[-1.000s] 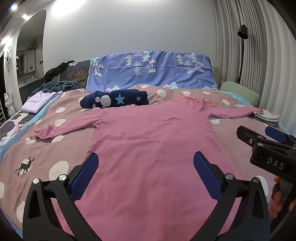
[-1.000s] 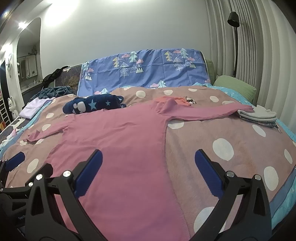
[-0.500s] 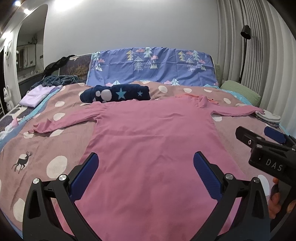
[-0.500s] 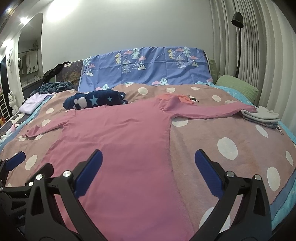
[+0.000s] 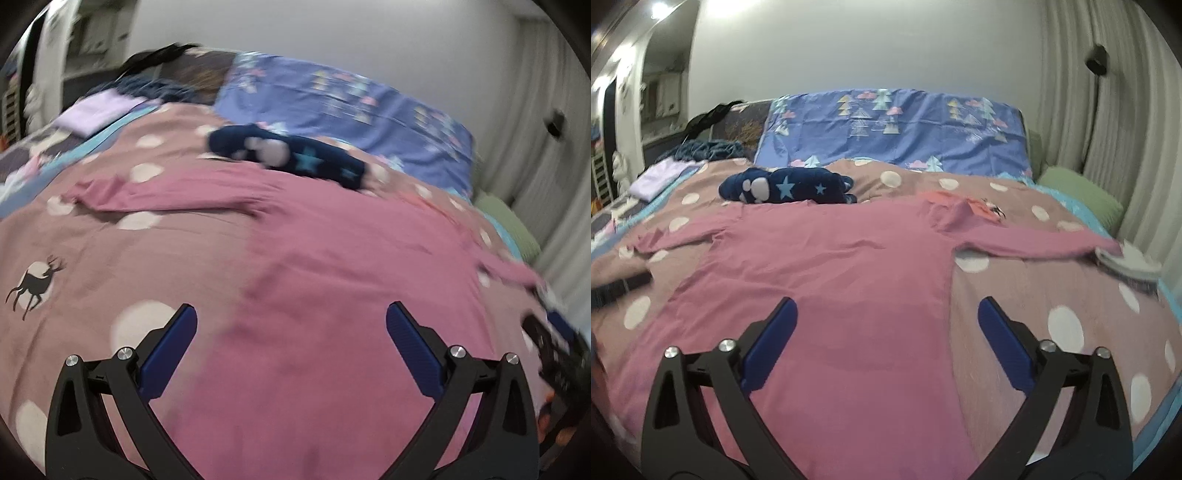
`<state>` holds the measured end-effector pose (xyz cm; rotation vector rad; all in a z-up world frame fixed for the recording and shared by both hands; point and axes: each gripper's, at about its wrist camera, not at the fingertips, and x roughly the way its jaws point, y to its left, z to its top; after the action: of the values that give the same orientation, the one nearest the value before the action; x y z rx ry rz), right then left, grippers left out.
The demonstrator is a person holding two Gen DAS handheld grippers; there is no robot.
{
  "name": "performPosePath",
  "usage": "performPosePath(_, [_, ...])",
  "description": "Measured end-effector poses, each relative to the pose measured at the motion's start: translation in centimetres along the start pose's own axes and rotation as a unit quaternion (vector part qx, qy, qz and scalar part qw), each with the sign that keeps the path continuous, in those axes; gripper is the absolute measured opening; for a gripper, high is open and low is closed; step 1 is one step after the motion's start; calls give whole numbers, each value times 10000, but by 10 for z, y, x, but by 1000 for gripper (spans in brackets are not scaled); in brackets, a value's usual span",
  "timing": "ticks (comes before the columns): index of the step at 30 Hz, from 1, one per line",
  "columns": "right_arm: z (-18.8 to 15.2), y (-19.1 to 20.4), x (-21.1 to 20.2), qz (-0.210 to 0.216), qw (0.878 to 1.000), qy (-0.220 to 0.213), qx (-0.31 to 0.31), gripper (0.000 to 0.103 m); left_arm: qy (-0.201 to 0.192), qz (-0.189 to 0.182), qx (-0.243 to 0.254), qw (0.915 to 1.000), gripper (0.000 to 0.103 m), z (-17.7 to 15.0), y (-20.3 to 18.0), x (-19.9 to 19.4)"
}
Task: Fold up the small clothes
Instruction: 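Grasp the pink garment's sleeve cuff with the left gripper and lift it, then fold the held sleeve across the garment body with the left gripper, release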
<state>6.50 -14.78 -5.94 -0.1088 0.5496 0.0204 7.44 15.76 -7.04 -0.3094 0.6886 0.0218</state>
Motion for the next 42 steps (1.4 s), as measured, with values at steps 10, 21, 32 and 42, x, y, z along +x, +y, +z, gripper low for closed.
performPosePath(10, [24, 18, 76, 662, 9953, 684, -175, 53, 126, 336, -1937, 9804, 68, 66, 189, 79])
performPosePath(21, [45, 50, 144, 676, 9920, 984, -410, 66, 27, 1052, -3026, 9473, 67, 123, 298, 149])
performPosePath(32, [45, 34, 152, 663, 9933, 870, -385, 71, -217, 740, -2005, 9767, 4, 178, 213, 143])
performPosePath(42, [32, -32, 138, 434, 9953, 839, 226, 72, 100, -881, 612, 9942, 5, 160, -77, 158])
